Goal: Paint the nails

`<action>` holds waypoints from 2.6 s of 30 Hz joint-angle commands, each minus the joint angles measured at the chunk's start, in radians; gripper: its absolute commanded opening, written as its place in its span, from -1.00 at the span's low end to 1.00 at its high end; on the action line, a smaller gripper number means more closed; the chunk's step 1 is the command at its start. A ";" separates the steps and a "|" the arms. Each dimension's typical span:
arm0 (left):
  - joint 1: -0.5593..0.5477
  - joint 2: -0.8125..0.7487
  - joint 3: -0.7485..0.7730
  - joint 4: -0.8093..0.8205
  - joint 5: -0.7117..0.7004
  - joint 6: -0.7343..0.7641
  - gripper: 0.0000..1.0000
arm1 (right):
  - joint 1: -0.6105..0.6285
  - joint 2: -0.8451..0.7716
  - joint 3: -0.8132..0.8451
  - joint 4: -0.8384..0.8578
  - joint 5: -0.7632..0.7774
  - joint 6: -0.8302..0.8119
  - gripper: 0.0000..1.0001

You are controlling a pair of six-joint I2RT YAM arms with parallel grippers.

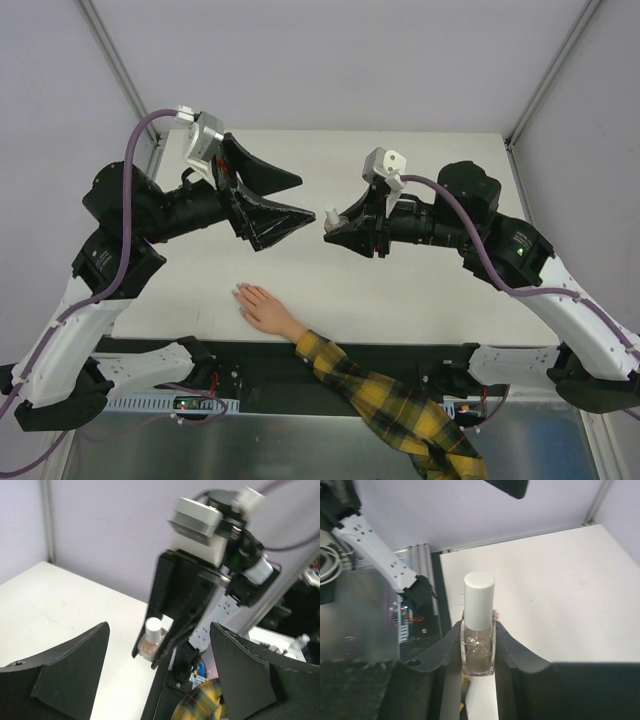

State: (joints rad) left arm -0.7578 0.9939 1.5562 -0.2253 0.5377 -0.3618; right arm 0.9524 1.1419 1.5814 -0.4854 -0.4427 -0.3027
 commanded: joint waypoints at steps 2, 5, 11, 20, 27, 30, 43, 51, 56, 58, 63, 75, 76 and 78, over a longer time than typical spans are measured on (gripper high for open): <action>0.005 0.051 0.051 -0.058 -0.200 -0.091 0.63 | 0.084 0.010 0.060 0.022 0.387 -0.096 -1.00; 0.005 0.071 0.061 -0.077 -0.217 -0.092 0.61 | 0.098 0.024 0.069 0.027 0.436 -0.098 -1.00; -0.002 0.092 0.068 -0.083 -0.222 -0.089 0.40 | 0.115 0.051 0.091 0.024 0.486 -0.104 -0.99; -0.023 0.147 0.071 -0.086 -0.183 -0.081 0.03 | 0.140 0.074 0.114 0.031 0.526 -0.107 -1.00; -0.031 0.155 0.047 -0.086 -0.124 -0.039 -0.93 | 0.141 0.076 0.109 0.033 0.497 -0.105 -1.00; -0.028 0.169 0.064 -0.088 0.080 0.053 -1.00 | 0.071 0.064 0.083 0.034 0.164 -0.055 -1.00; -0.015 0.157 0.091 -0.032 0.605 0.112 -1.00 | -0.110 0.009 -0.044 0.306 -0.657 0.309 -1.00; 0.000 0.072 0.073 -0.049 0.256 0.060 0.68 | -0.107 -0.021 0.023 0.039 -0.320 0.065 -1.00; 0.000 0.051 0.073 -0.080 -0.045 0.023 0.59 | -0.012 -0.016 0.054 -0.042 0.069 -0.051 -1.00; -0.002 0.061 0.074 -0.088 -0.082 0.006 0.54 | 0.051 -0.004 0.066 -0.048 0.239 -0.079 -1.00; -0.011 0.087 0.084 -0.095 -0.157 -0.014 0.42 | 0.137 0.018 0.078 -0.030 0.485 -0.134 -1.00; -0.106 0.135 0.111 -0.167 -0.265 0.070 0.14 | 0.200 0.087 0.164 -0.058 0.607 -0.174 -1.00; -0.109 0.141 0.116 -0.177 -0.286 0.089 -0.02 | 0.200 0.087 0.169 -0.059 0.605 -0.174 -1.00; -0.112 0.150 0.127 -0.201 -0.297 0.103 -0.17 | 0.204 0.088 0.172 -0.065 0.582 -0.174 -1.00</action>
State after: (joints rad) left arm -0.8543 1.1244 1.6375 -0.3969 0.3061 -0.3168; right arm 1.1446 1.2312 1.6966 -0.5610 0.1150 -0.4587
